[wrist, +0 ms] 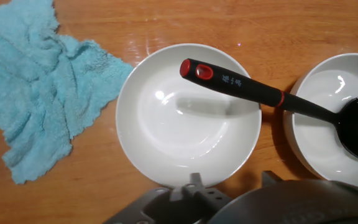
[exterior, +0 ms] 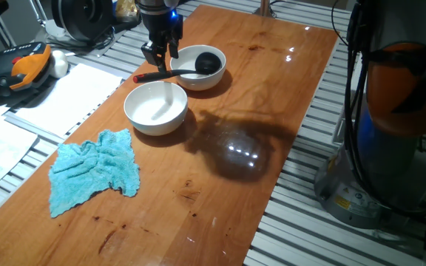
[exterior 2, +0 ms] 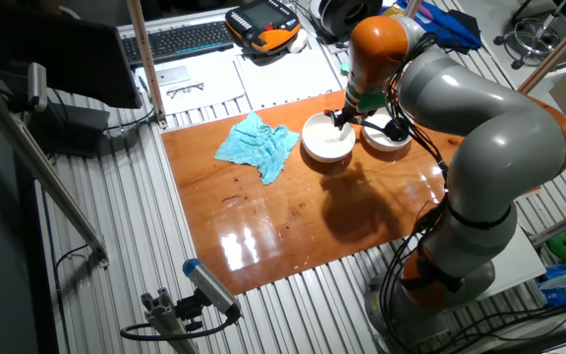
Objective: Scoop water with a large spoon from one bowl to another
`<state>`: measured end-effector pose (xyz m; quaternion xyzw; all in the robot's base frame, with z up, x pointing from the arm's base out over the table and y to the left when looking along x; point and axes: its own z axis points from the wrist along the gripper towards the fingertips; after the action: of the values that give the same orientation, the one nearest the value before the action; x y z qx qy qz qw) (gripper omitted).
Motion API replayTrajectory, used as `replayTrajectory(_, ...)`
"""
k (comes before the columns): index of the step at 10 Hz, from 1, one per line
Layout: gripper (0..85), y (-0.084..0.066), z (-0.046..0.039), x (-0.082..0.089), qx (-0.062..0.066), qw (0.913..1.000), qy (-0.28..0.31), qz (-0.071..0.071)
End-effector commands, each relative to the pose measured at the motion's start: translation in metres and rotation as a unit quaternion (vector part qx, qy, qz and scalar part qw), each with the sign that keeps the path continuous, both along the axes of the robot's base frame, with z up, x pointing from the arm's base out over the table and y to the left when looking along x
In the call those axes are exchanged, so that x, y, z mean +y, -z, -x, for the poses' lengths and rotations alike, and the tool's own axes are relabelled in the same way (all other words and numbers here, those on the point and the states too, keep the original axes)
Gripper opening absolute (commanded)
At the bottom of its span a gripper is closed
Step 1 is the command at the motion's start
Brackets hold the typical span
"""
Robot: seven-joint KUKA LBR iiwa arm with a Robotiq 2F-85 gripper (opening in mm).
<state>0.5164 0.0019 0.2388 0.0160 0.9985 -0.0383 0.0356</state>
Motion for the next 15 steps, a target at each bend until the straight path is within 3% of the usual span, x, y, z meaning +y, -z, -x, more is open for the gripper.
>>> replayTrajectory(1,0.0,0.001,-0.0005,0.0,0.001,1.0,-0.001,-0.001)
replayTrajectory(3,0.0,0.001,-0.0009,0.001,0.001,1.0,0.003,-0.005)
replayTrajectory(7,0.0,0.004,-0.0047,-0.002,0.02,0.9997,0.0,-0.015)
replayTrajectory(9,0.0,0.004,-0.0063,-0.005,0.022,0.9983,0.004,-0.053)
replayTrajectory(10,0.0,0.004,-0.0063,-0.004,0.025,0.9987,0.002,-0.044)
replayTrajectory(11,0.0,0.004,-0.0066,-0.004,0.019,0.9989,0.014,-0.04)
replayTrajectory(13,0.0,0.007,-0.0101,-0.004,0.014,0.9997,0.015,-0.016)
replayTrajectory(15,0.0,0.01,-0.0127,-0.007,0.017,0.9994,0.03,-0.01)
